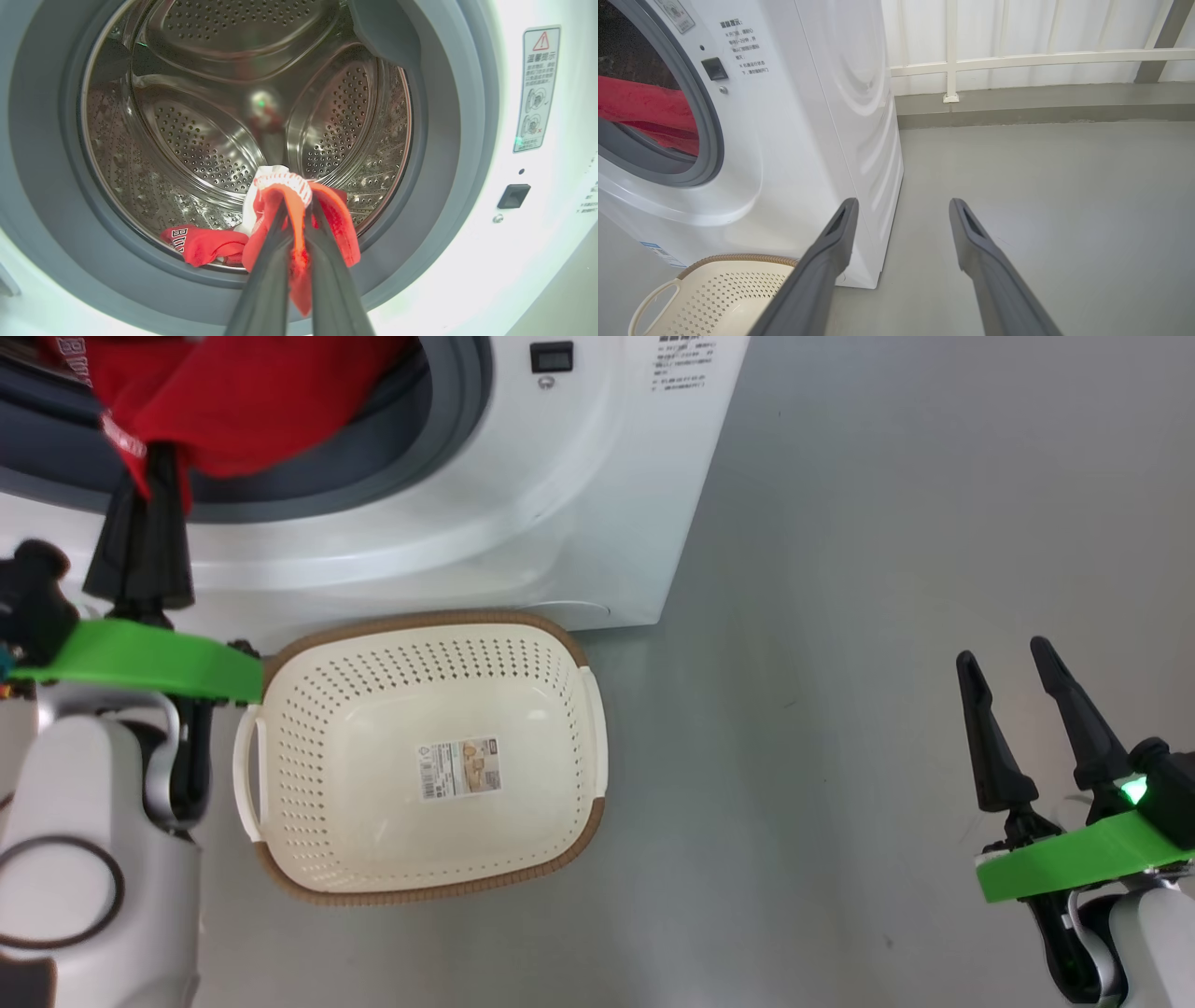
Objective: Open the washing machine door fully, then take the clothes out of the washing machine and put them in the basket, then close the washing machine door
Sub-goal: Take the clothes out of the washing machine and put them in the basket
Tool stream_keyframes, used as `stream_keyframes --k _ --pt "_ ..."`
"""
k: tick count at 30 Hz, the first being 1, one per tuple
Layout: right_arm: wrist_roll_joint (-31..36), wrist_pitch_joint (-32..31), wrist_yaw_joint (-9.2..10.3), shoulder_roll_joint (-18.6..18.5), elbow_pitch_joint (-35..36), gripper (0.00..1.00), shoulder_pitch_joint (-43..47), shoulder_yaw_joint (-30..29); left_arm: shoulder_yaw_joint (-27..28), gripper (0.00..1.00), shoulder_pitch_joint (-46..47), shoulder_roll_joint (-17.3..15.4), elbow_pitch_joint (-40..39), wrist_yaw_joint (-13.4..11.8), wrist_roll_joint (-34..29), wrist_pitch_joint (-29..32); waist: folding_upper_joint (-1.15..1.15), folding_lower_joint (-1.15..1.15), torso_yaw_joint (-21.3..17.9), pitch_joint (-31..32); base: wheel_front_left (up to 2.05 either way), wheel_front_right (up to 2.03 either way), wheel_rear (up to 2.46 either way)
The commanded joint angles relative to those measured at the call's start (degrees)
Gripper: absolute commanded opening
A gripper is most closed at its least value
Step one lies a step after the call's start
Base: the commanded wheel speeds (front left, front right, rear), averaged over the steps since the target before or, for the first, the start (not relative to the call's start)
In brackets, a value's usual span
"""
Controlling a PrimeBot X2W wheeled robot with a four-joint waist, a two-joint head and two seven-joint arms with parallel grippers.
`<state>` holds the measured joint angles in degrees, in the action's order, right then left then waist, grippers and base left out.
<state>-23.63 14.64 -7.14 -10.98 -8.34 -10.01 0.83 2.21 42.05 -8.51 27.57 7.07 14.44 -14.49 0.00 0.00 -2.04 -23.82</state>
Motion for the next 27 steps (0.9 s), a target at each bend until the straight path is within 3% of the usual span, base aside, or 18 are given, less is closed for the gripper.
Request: stream_keyframes --k 1,13,27 --pt "0.52 0.36 -0.35 -0.80 1.03 1.00 1.70 0.81 2.37 0.00 -1.90 -1.69 -2.83 0.17 -0.85 -0.51 0.00 0.00 0.26 0.97 0.00 0.00 0.00" --pt "0.52 0.36 -0.35 -0.74 0.70 1.00 3.73 0.02 5.70 0.00 -12.17 1.25 -16.56 0.40 -2.02 -0.51 0.00 0.00 1.16 4.98 0.00 0.00 0.00" --pt "0.49 0.36 -0.35 -0.77 0.72 1.00 5.45 -0.26 6.71 0.00 -18.19 2.02 -30.59 0.41 -2.07 -0.51 0.00 0.00 1.41 7.79 0.00 0.00 0.00"
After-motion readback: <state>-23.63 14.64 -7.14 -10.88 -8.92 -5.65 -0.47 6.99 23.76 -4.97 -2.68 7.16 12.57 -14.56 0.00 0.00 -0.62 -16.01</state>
